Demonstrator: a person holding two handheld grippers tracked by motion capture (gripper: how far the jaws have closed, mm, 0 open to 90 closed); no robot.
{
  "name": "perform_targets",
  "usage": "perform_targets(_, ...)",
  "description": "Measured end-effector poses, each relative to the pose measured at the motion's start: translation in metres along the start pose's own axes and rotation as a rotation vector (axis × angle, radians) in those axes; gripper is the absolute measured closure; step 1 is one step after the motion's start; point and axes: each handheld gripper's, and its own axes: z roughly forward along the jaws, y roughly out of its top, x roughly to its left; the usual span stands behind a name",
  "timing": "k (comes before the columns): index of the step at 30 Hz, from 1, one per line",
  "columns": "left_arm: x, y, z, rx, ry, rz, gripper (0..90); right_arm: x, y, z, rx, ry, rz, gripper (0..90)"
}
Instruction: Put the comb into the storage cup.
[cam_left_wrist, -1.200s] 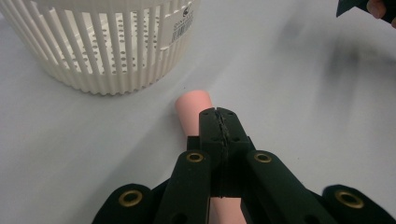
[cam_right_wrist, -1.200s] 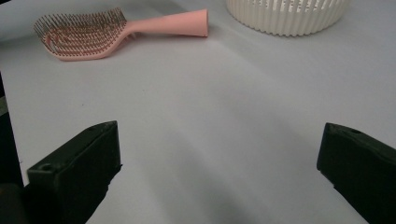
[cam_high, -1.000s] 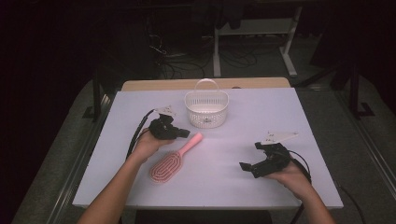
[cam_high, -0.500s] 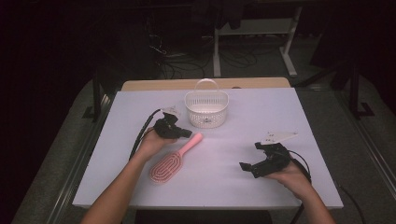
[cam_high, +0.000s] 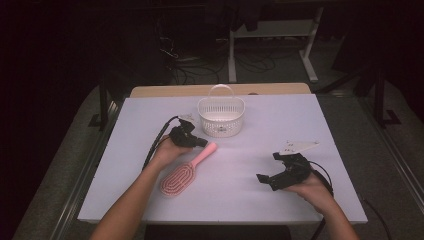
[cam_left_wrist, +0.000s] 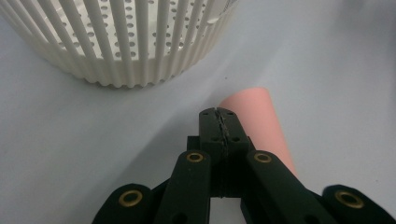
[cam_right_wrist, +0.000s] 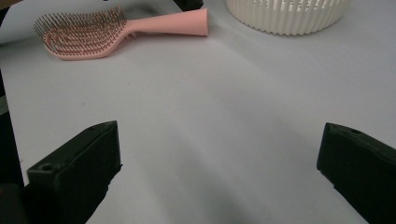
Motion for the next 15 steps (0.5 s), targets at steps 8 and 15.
perform_targets(8,-0.0011,0.0011,0.0037,0.014,-0.004,0.005,90.0,0.0001,-0.0001,0.0,-0.001,-0.001,-0.001,0.0)
perform_targets(15,-0.0035,0.0027,0.0057,0.022,-0.003,0.016,90.0,0.0001,-0.0001,0.0004,-0.001,-0.002,0.001,0.0)
